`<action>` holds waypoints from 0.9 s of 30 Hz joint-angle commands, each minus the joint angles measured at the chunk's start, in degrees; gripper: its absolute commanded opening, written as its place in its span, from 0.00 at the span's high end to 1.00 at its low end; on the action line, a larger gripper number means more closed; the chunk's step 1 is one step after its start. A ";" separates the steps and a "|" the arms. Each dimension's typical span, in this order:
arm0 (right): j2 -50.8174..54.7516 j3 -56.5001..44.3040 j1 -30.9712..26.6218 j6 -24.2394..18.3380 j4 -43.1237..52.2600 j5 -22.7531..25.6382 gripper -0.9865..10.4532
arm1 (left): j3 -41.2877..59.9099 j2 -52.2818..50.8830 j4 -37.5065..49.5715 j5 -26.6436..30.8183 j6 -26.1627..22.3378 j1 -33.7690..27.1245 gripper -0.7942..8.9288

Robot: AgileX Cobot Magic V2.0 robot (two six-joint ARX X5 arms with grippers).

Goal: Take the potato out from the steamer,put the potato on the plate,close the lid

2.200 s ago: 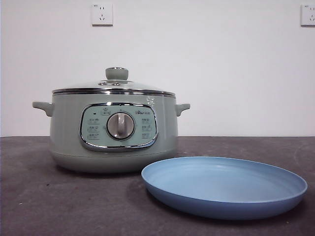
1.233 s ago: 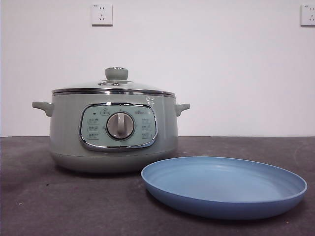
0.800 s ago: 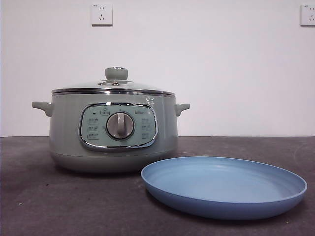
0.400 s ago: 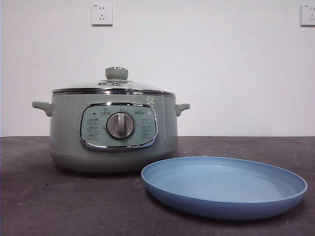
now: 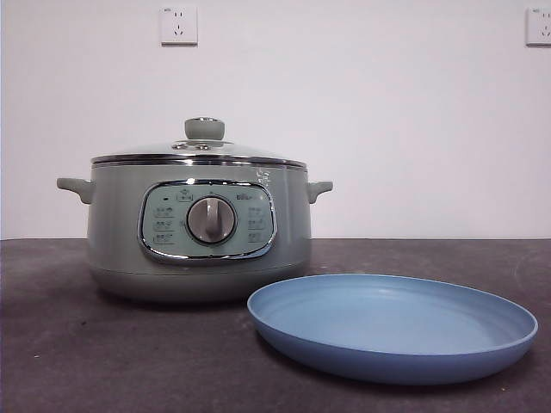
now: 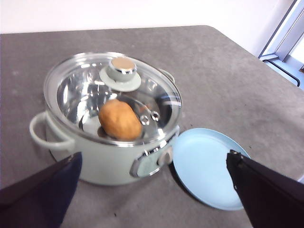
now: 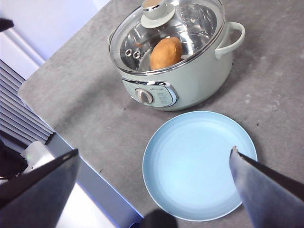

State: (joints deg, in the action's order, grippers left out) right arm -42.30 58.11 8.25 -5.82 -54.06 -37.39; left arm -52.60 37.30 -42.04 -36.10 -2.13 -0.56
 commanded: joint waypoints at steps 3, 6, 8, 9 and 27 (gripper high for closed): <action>-0.20 0.13 0.09 0.22 0.20 -0.02 0.39 | -3.32 7.54 3.58 1.25 -0.50 2.43 0.21; -0.46 0.11 0.09 0.22 0.20 -0.02 0.39 | -6.19 13.22 6.12 3.34 -0.74 5.11 0.21; -0.66 0.11 0.09 0.22 0.20 -0.02 0.39 | -8.02 16.98 8.00 4.72 -0.96 7.04 0.21; -0.85 0.11 0.09 0.22 0.20 0.00 0.39 | -9.18 19.28 9.25 5.66 -1.14 8.17 0.21; -3.08 0.11 0.09 0.20 0.22 0.00 0.39 | -27.54 51.30 16.04 17.77 -5.84 19.41 0.21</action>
State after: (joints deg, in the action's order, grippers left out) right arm -45.36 58.11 8.25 -5.80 -54.06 -37.36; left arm -79.81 87.35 -26.39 -18.81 -6.48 18.48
